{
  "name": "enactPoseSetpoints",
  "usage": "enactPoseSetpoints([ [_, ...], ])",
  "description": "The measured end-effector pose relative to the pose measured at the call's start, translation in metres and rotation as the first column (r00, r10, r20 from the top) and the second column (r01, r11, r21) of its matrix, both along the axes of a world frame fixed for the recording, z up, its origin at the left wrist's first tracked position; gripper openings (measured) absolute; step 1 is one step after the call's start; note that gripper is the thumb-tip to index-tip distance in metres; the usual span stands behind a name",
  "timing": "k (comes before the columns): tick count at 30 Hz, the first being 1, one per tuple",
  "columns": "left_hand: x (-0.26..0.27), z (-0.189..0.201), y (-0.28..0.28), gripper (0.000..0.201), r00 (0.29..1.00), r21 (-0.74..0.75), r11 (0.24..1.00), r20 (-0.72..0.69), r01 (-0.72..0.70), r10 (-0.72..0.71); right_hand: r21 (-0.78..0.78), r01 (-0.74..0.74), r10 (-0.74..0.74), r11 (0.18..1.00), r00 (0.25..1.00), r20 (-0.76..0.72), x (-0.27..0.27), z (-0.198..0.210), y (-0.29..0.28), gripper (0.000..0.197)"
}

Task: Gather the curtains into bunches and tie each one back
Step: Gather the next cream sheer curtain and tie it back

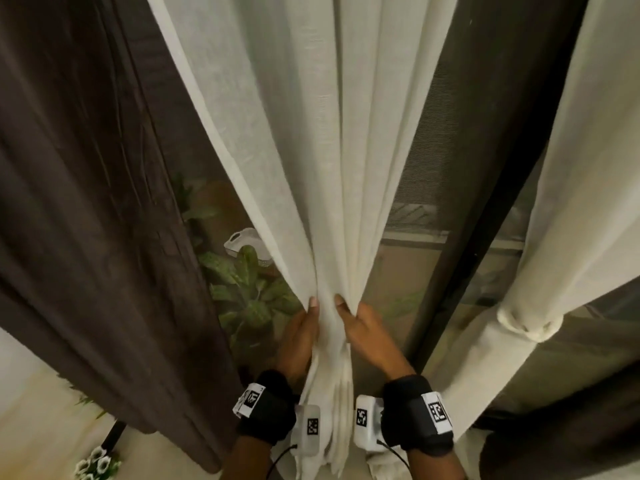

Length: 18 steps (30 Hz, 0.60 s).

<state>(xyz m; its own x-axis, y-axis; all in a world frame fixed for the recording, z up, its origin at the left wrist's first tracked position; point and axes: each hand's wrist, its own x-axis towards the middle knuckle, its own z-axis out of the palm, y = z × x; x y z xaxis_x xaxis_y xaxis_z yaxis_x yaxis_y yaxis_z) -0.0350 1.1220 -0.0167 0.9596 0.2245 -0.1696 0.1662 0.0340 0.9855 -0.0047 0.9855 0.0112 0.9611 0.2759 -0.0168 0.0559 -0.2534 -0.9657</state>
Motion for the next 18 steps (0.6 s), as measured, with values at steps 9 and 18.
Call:
enactPoseSetpoints([
  [9,0.003,0.005,-0.002,0.045,0.960,0.077,0.957,-0.040,0.280,-0.277,-0.196,-0.186,0.196,0.963,0.980,0.038,-0.006,-0.032,-0.024,0.049],
  [18,0.022,-0.006,-0.009,0.042,0.994,0.196,0.980,-0.108,0.034,-0.013,-0.266,-0.285,0.268,0.921,0.958,-0.102,-0.005,-0.037,-0.038,0.070],
])
